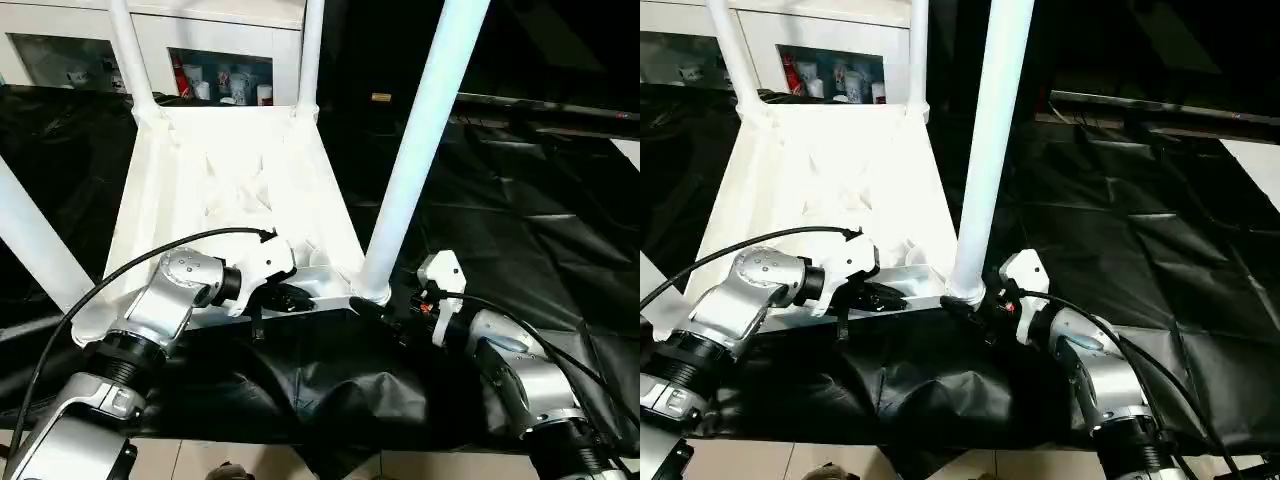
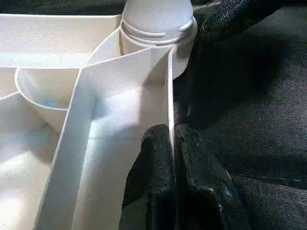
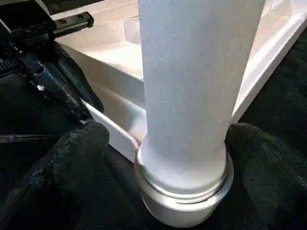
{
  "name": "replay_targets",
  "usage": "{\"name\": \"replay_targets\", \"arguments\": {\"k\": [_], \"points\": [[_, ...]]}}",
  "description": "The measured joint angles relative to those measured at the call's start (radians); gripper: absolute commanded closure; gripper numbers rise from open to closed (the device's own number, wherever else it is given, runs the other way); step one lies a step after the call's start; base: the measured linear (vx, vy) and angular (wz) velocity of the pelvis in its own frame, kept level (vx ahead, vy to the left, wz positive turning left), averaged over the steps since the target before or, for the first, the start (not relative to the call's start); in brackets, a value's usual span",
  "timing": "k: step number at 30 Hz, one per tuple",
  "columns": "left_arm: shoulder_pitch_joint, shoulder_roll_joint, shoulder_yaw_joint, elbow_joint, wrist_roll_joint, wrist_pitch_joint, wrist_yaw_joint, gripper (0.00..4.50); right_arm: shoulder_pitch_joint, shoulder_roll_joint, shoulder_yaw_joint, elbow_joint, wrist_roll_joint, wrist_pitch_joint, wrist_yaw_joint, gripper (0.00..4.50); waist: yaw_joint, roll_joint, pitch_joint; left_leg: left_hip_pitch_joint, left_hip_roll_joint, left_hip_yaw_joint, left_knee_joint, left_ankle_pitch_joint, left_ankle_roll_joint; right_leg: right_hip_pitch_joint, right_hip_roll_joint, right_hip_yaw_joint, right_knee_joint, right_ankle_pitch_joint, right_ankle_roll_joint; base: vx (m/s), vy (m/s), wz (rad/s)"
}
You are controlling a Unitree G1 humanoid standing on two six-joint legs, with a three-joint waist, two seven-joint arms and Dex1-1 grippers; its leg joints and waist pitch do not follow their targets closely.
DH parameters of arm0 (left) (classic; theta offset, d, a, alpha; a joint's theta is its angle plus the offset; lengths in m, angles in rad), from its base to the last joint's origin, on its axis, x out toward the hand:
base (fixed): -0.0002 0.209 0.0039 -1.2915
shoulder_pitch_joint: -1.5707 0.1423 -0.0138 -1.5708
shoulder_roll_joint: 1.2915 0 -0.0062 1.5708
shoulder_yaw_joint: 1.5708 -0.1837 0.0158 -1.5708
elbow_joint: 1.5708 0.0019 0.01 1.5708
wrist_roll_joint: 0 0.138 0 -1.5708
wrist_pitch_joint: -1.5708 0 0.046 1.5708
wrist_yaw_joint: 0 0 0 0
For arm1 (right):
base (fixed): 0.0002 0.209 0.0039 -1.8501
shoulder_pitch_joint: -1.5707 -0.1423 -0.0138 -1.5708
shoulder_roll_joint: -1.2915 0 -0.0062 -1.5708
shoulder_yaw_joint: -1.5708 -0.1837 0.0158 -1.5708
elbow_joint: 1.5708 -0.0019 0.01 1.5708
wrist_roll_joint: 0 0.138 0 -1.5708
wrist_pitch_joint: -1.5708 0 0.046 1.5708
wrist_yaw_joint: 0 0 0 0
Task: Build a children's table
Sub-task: Rotate table base
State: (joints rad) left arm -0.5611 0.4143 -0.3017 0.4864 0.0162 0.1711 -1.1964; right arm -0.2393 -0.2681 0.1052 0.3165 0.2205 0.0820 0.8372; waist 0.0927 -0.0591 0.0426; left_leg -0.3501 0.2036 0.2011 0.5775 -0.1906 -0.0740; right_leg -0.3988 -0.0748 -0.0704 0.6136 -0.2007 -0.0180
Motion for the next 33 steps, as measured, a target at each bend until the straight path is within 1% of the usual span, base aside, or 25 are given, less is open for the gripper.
{"name": "replay_targets", "arguments": {"k": [33], "points": [[0.000,0.000,0.000,0.000,0.000,0.000,0.000,4.46,0.000,0.000,0.000,0.000,0.000,0.000,0.000,0.00,0.000,0.000,0.000,0.000,0.000,0.000,0.001,0.000,0.000,0.000,0.000,0.000,0.001,0.000,0.000,0.000,0.000,0.00]]}}
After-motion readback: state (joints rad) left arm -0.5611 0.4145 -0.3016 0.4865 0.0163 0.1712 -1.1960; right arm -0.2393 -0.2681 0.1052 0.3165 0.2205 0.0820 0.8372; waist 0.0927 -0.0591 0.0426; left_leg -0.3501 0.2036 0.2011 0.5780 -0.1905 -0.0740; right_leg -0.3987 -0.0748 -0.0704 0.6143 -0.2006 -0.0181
